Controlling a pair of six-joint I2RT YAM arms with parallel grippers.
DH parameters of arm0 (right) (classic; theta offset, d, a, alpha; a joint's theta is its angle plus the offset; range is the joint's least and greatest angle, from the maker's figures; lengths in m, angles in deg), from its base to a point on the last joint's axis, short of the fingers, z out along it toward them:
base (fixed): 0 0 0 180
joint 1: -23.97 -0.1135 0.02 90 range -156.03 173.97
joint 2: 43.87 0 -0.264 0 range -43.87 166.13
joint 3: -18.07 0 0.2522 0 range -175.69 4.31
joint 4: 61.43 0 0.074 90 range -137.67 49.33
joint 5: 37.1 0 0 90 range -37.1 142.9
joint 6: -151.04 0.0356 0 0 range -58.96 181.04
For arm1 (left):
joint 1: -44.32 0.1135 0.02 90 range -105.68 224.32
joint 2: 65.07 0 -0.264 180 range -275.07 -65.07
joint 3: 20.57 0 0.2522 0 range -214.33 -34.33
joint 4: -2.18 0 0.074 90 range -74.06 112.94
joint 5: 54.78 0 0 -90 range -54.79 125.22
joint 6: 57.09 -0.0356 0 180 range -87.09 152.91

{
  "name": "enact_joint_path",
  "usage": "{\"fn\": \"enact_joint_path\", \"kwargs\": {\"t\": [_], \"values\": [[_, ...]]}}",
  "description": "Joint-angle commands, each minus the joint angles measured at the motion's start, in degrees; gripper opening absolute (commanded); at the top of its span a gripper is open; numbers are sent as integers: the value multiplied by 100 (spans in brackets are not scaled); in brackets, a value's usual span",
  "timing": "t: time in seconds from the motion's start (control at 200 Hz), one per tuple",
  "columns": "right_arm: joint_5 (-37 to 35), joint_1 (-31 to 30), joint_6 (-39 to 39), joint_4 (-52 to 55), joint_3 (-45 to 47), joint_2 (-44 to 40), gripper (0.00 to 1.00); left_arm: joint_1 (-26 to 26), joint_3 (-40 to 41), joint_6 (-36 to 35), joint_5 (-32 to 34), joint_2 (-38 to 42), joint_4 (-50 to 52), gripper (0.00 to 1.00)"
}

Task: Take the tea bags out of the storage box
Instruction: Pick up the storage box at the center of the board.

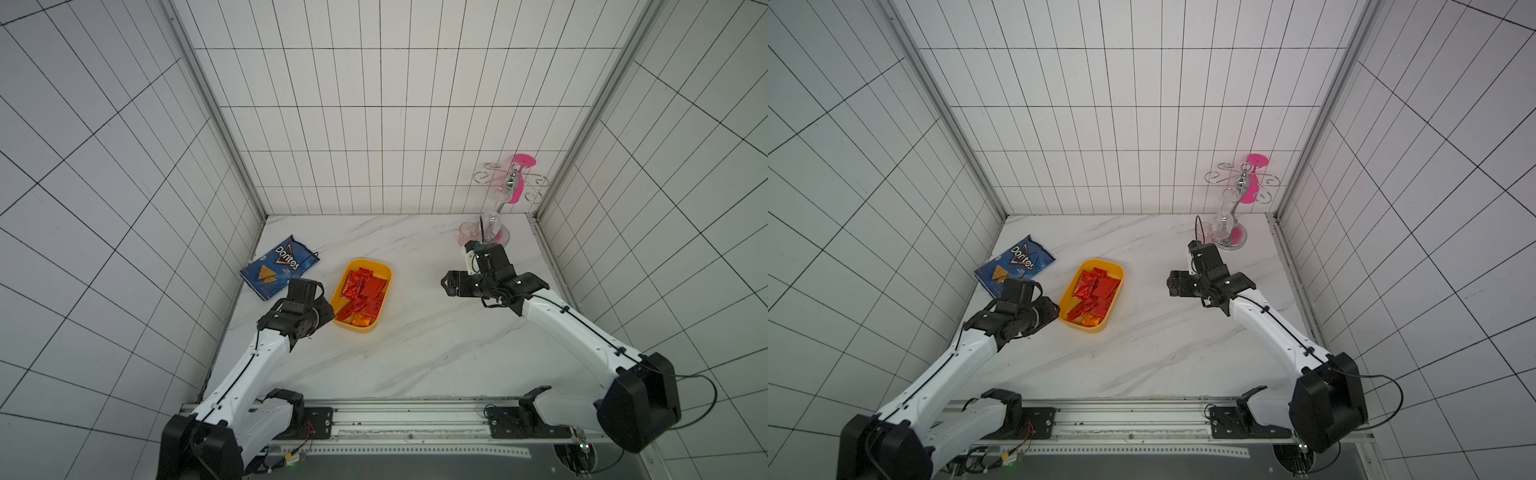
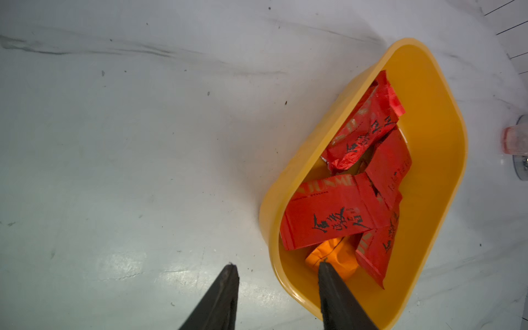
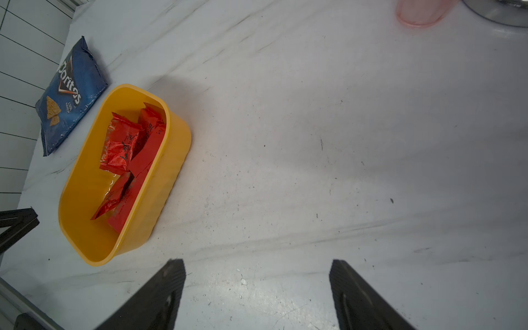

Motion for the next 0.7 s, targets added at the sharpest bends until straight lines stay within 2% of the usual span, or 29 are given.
{"fn": "enact_joint_path", "kwargs": {"t": [0.0, 0.11, 0.2, 0.33, 0.5, 0.695], "values": [[-203, -46, -142, 159, -200, -121, 84, 4, -103, -33, -5, -404, -213, 49], [-206, -44, -159, 147, -151, -161, 84, 3, -161, -62, 7, -839, -432, 47], [-195, -45, -159, 121, -112, -154, 84, 4, -259, -153, 90, -1050, -463, 38], [-203, -44, -146, 47, -34, -131, 84, 2, -277, -231, 140, -1074, -524, 34], [-125, -44, -137, 35, -71, -55, 84, 3, -319, -332, 144, -1242, -551, 16], [-57, -53, -142, 49, -126, -14, 84, -5, -395, -355, -21, -1474, -633, 3]]}}
